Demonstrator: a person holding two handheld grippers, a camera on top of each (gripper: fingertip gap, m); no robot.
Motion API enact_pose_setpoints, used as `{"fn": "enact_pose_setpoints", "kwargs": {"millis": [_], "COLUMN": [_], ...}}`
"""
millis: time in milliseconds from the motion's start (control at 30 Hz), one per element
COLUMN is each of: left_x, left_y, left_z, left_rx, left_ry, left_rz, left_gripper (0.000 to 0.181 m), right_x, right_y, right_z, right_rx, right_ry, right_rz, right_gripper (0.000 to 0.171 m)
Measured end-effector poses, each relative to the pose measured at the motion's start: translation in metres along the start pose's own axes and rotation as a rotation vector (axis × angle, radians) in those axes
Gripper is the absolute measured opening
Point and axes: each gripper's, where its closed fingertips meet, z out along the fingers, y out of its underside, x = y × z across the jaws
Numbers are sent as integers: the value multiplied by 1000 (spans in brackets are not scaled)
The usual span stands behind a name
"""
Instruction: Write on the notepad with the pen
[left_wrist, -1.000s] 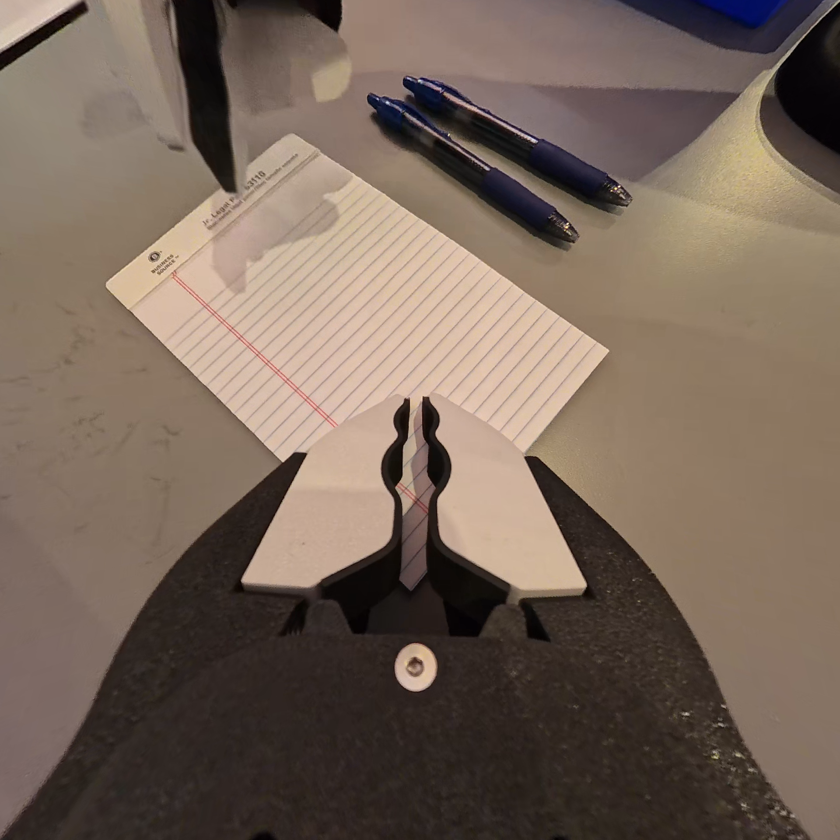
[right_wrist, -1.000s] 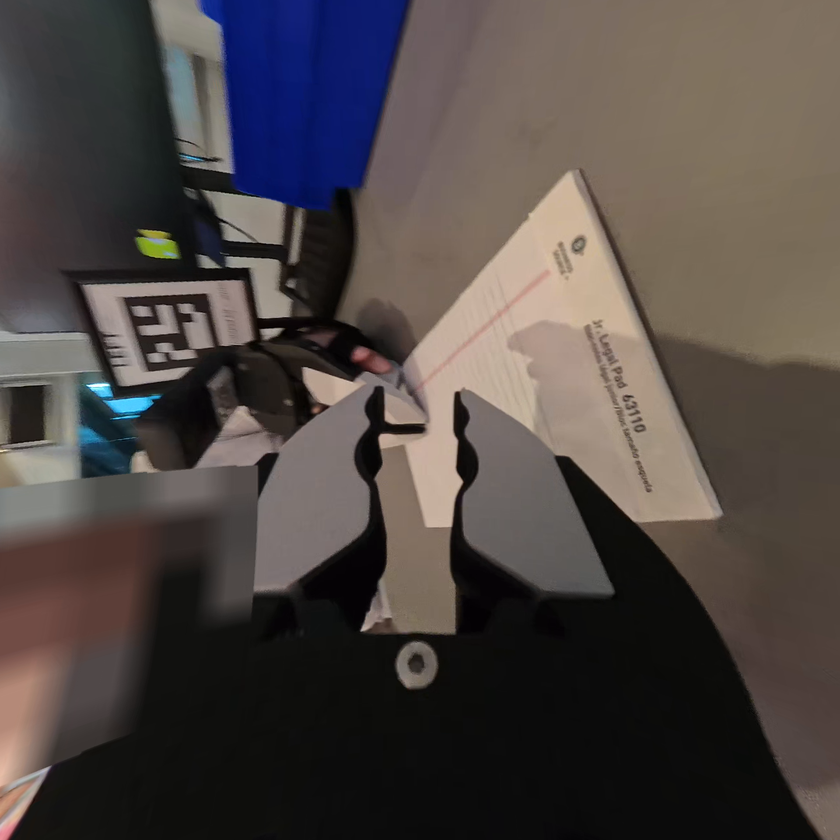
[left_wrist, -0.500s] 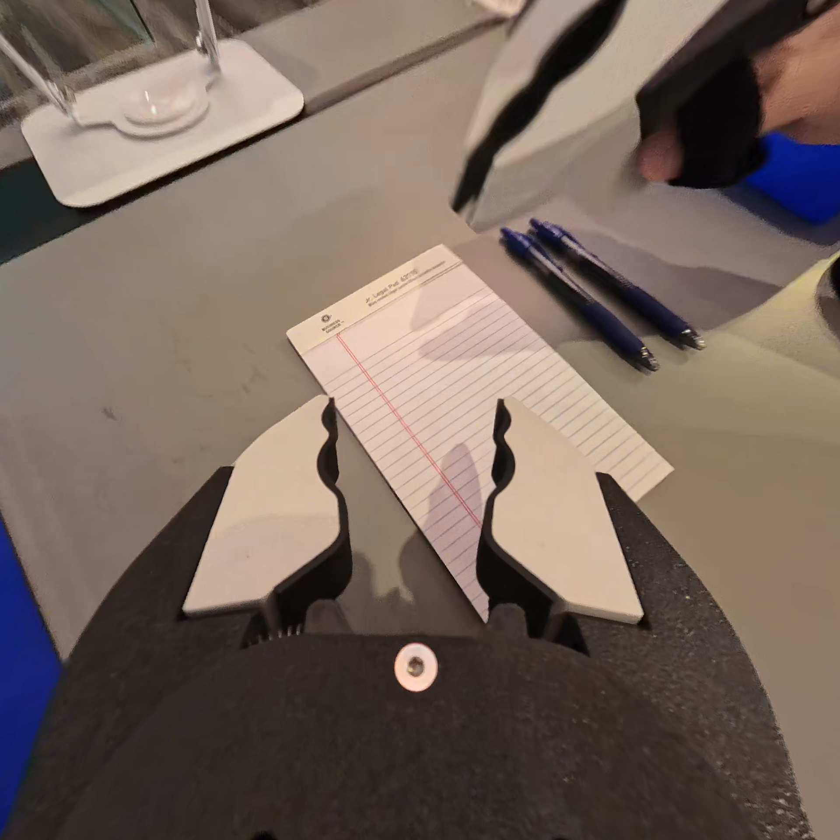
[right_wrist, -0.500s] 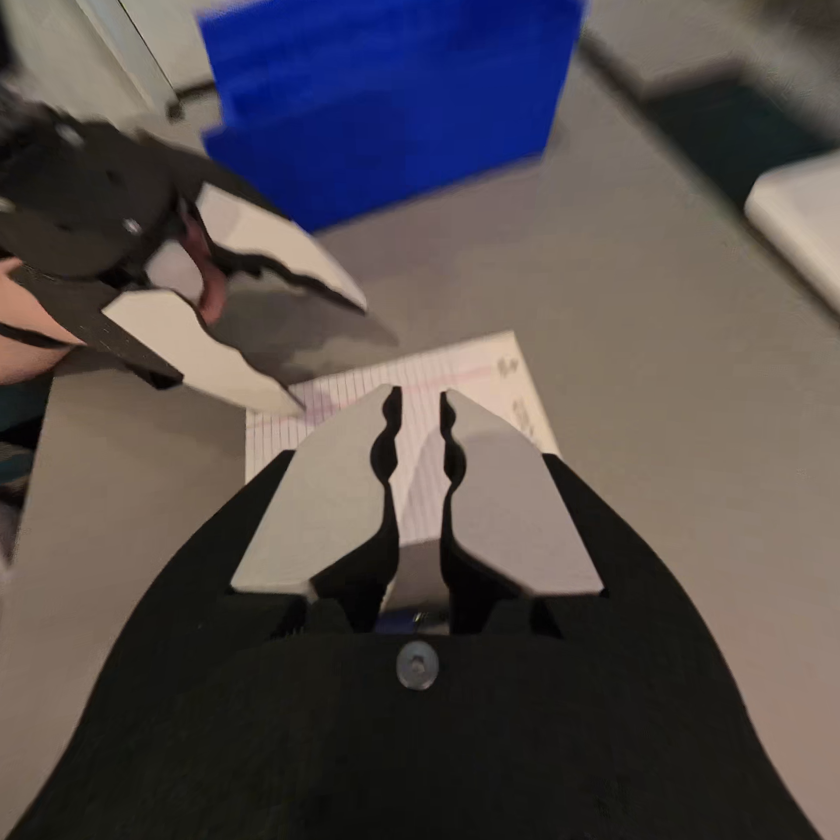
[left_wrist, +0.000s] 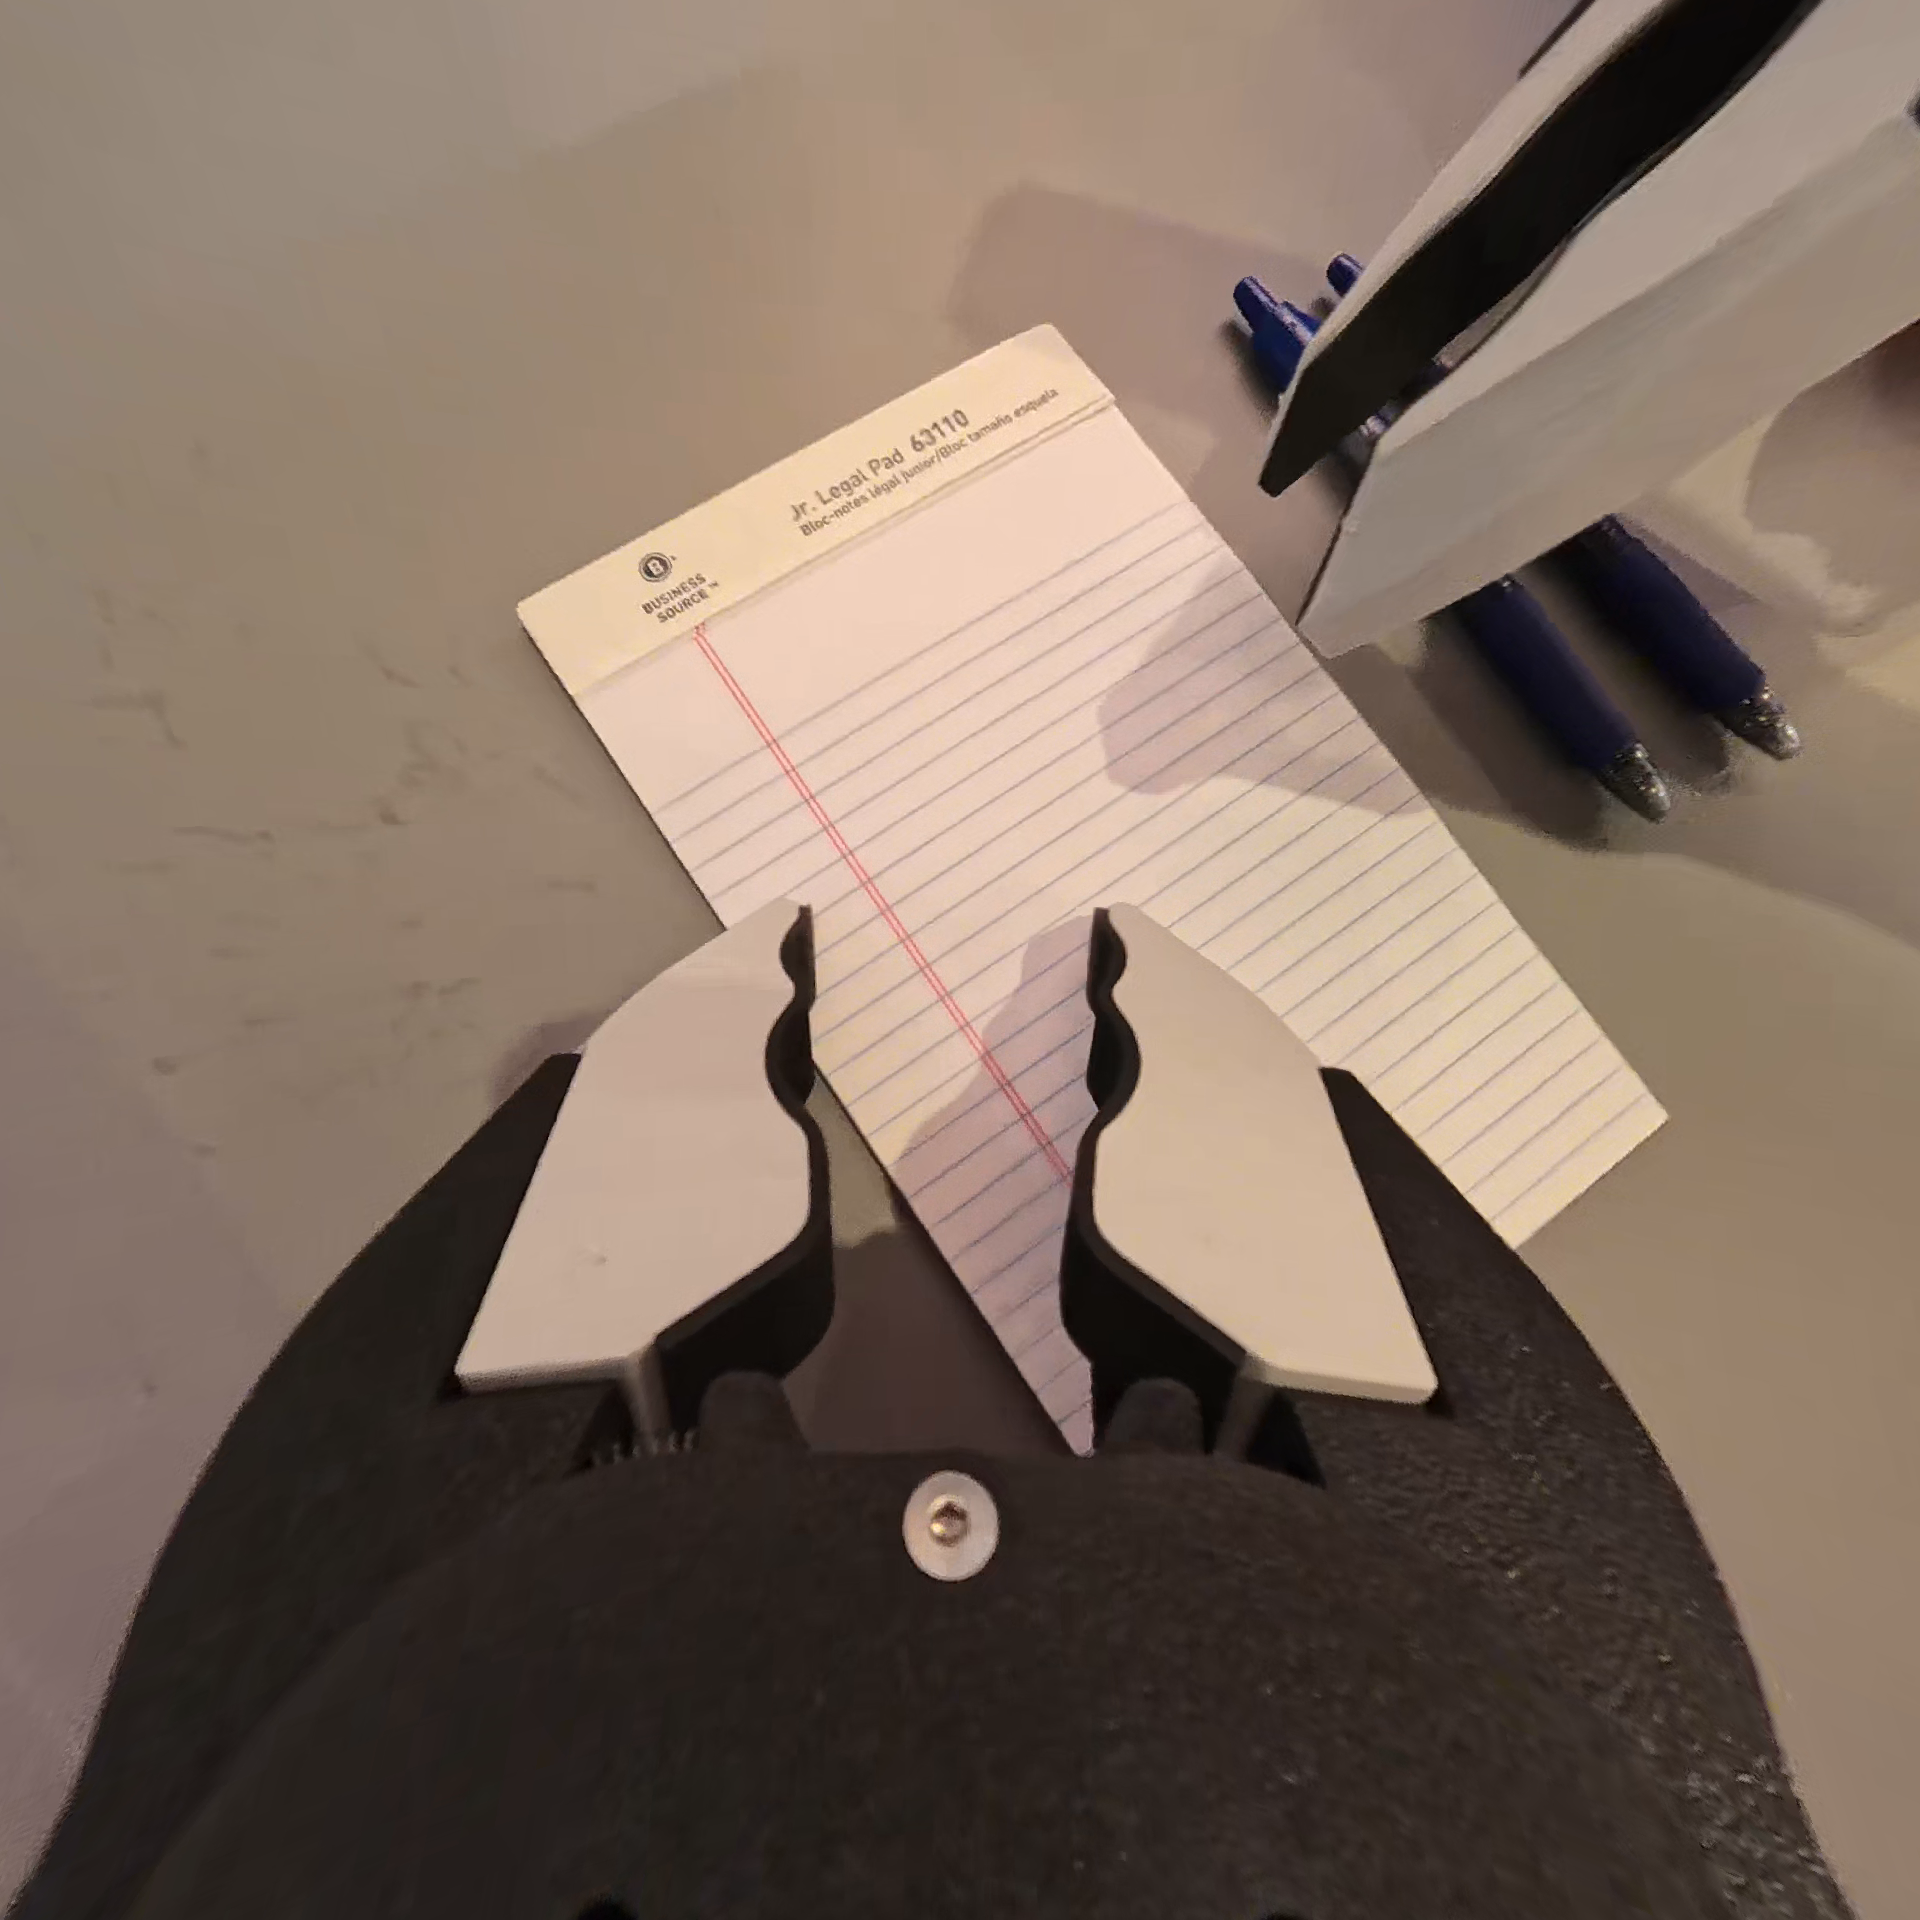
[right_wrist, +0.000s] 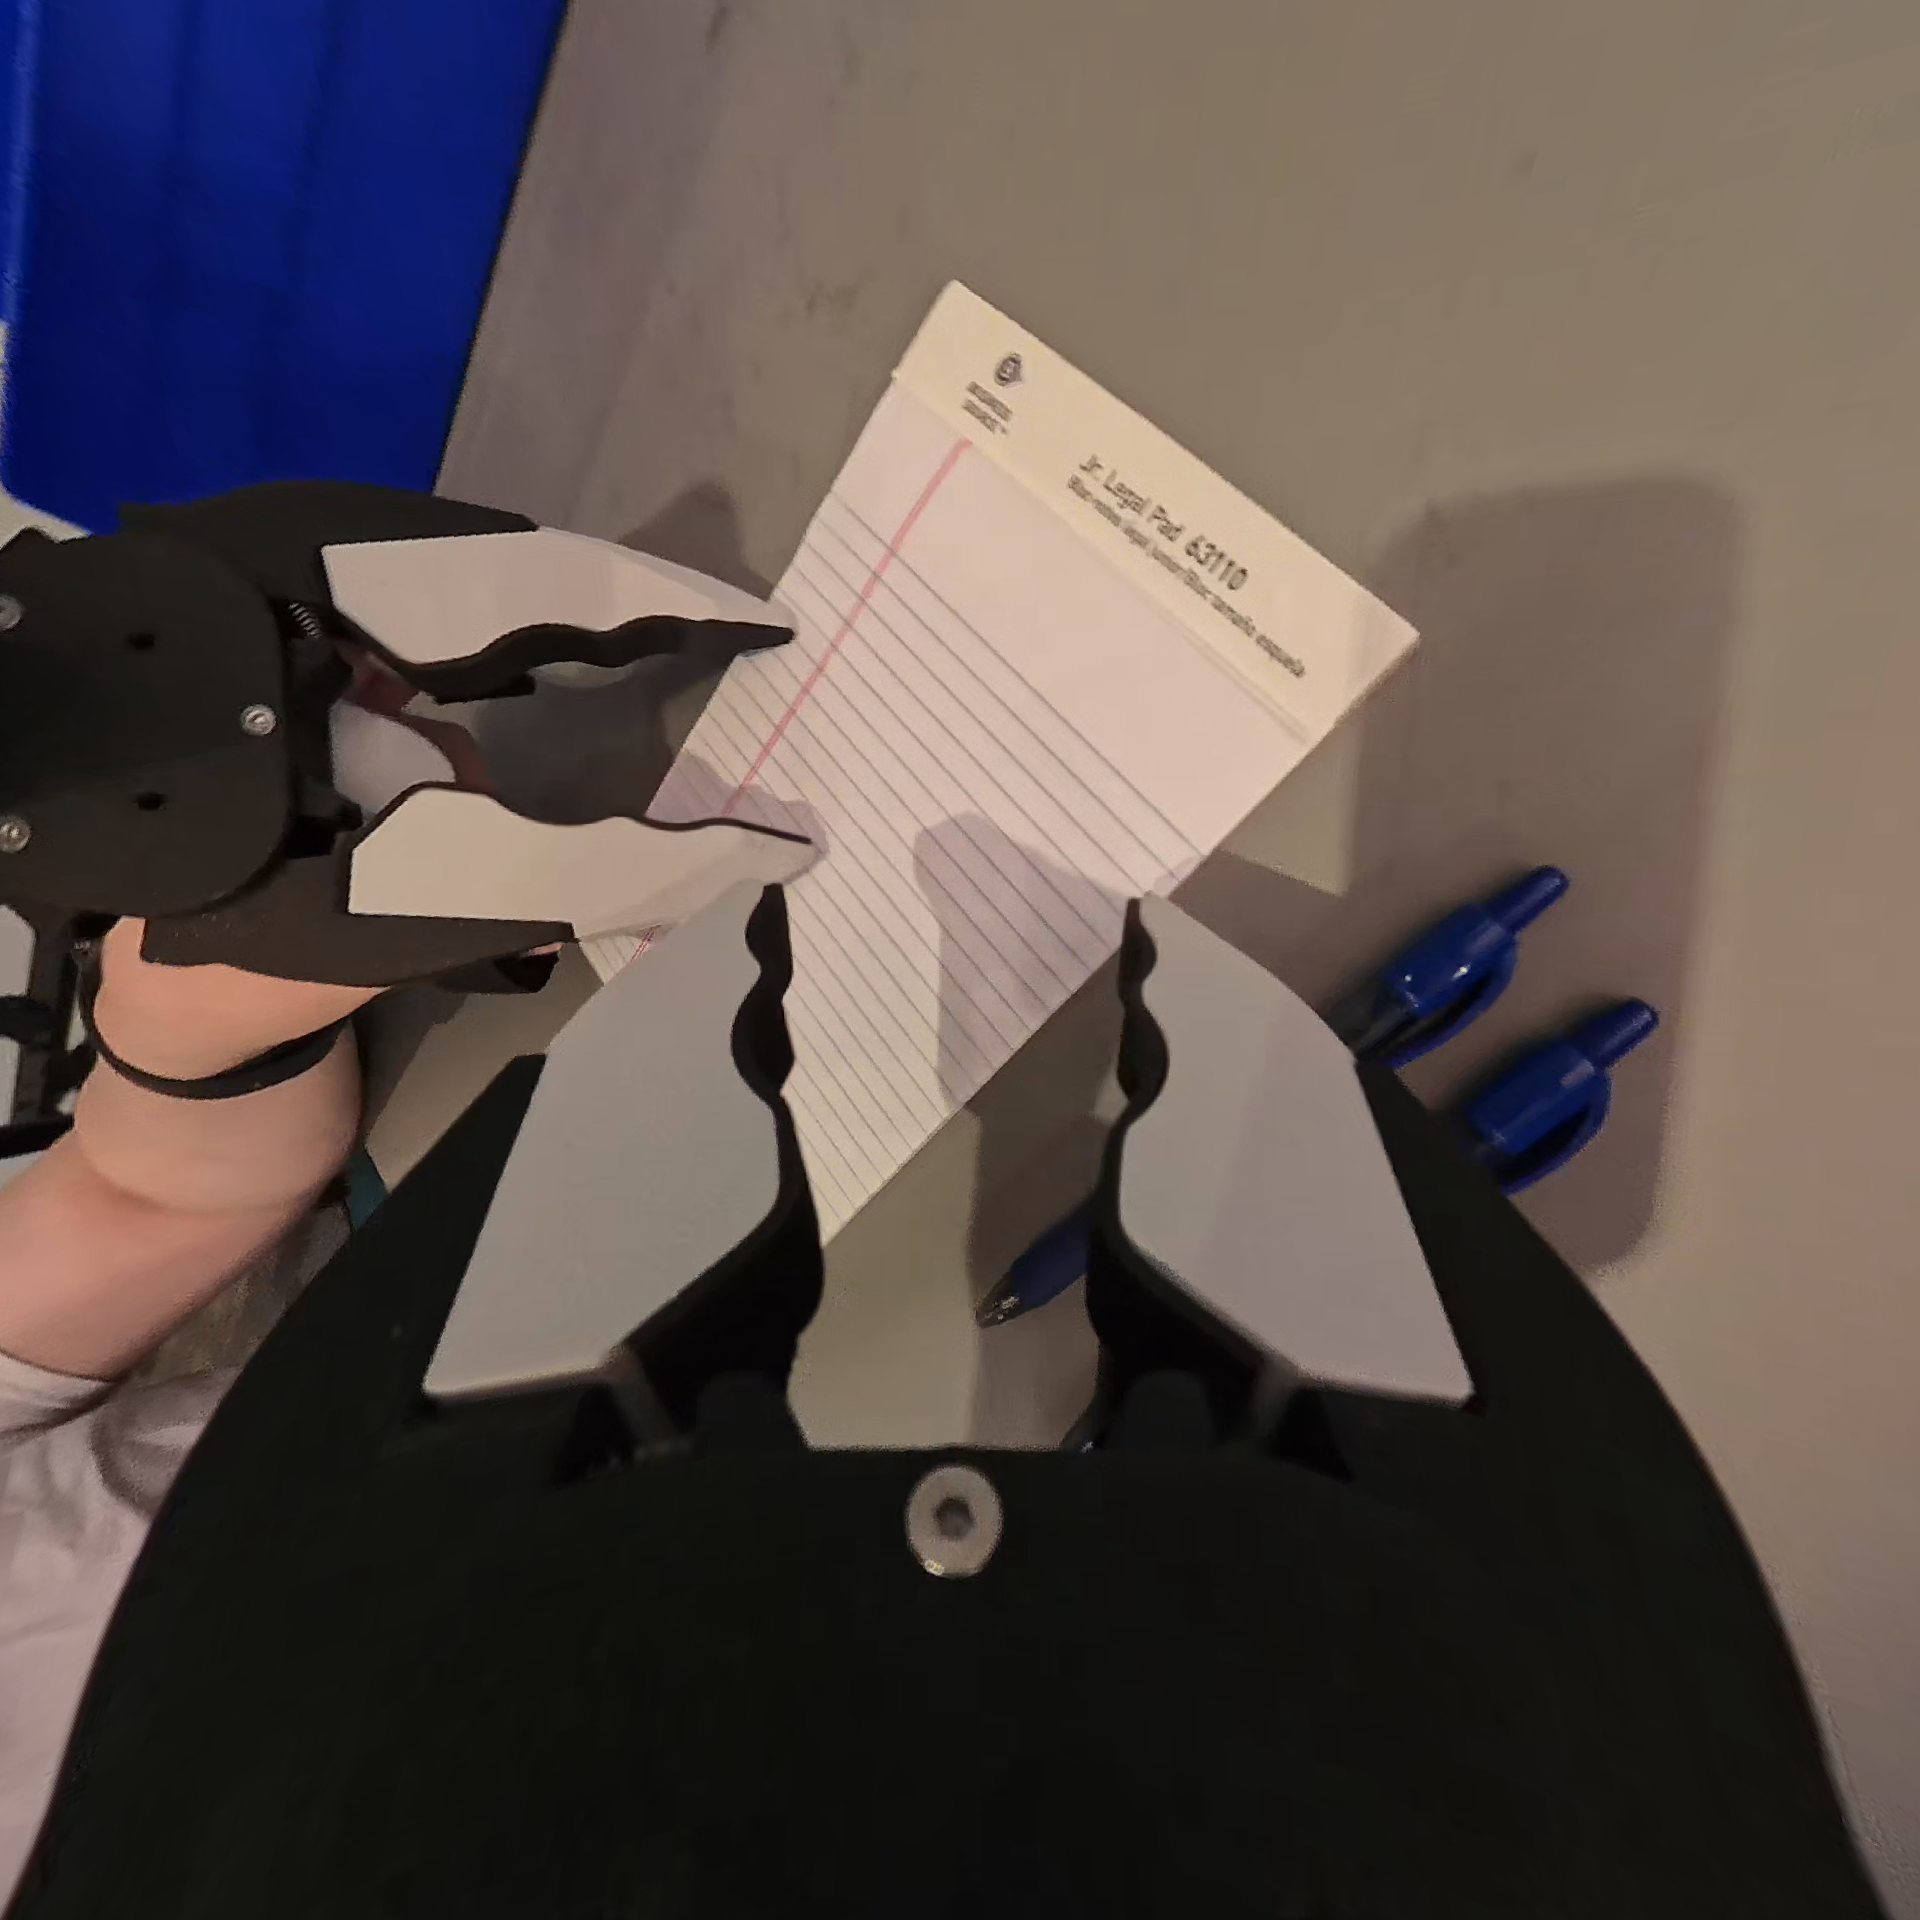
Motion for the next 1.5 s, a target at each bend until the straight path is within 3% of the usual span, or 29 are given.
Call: {"fn": "enact_pose_setpoints", "kwargs": {"millis": [333, 467, 633, 767, 933, 1100, 1167, 1500], "left_x": [0, 0, 1, 9, 9, 9, 15, 14], "left_y": [2, 3, 2, 2, 3, 4, 5, 4], "left_z": [-2, -1, 0, 1, 0, 0, 0, 1], "left_rx": [52, 65, 83, 87, 97, 103, 90, 93], "left_ry": [16, -15, -12, 26, 34, 41, 75, 71], "left_rz": [19, 40, 36, 35, 25, 15, 25, 14], "left_gripper": [47, 45, 37, 19, 20, 17, 0, 0], "right_x": [2, 2, 1, -7, -10, -8, -8, -13], "right_y": [10, 10, 13, 8, 5, -1, -7, -15], "right_z": [7, 8, 12, 12, 13, 10, 8, 1], "right_rx": [-46, -33, -36, 8, 44, 146, 207, 288], "right_ry": [-9, -12, -11, -66, -99, -169, -218, -326], "right_rz": [185, 223, 219, 282, 288, 378, 418, 461], "right_gripper": [81, 81, 67, 83, 88, 82, 77, 62]}}
